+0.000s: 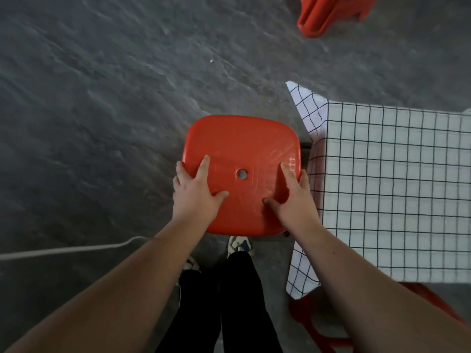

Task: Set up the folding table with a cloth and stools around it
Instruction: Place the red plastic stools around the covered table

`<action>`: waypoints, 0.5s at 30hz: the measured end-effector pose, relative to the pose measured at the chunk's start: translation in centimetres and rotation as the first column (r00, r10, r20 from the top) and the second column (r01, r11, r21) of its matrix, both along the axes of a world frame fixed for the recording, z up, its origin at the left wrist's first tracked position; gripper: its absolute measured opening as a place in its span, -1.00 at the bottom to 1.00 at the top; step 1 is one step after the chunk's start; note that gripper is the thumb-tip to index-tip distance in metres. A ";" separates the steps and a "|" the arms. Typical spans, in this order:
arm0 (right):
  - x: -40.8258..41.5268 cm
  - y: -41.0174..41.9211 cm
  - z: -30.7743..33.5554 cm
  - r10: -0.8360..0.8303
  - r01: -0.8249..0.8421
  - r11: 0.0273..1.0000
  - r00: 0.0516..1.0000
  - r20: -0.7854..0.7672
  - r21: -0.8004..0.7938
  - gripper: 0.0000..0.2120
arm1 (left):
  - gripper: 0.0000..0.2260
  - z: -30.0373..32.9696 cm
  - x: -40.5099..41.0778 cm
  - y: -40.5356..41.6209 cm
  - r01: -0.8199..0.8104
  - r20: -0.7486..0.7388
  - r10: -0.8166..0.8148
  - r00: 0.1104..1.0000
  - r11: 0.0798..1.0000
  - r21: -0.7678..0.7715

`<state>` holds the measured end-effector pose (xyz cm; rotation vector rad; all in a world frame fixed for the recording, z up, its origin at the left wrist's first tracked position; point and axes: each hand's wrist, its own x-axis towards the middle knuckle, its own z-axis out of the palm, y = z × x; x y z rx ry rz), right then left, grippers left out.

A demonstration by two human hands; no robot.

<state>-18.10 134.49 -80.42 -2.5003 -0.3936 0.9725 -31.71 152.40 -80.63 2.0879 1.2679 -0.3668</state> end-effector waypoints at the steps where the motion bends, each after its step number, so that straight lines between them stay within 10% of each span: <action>1: 0.2 -0.4 -0.2 -0.001 0.001 1.000 1.000 -0.009 -0.006 -0.09 | -0.15 -0.2 0.2 -0.4 0.006 -0.006 -0.006 1.000 1.000 -0.007; 15: 0.6 -0.1 3.1 0.103 -0.116 0.982 0.990 -0.095 -0.149 -0.17 | -0.26 3.6 1.2 -0.4 0.059 -0.185 -0.079 0.980 0.992 -0.110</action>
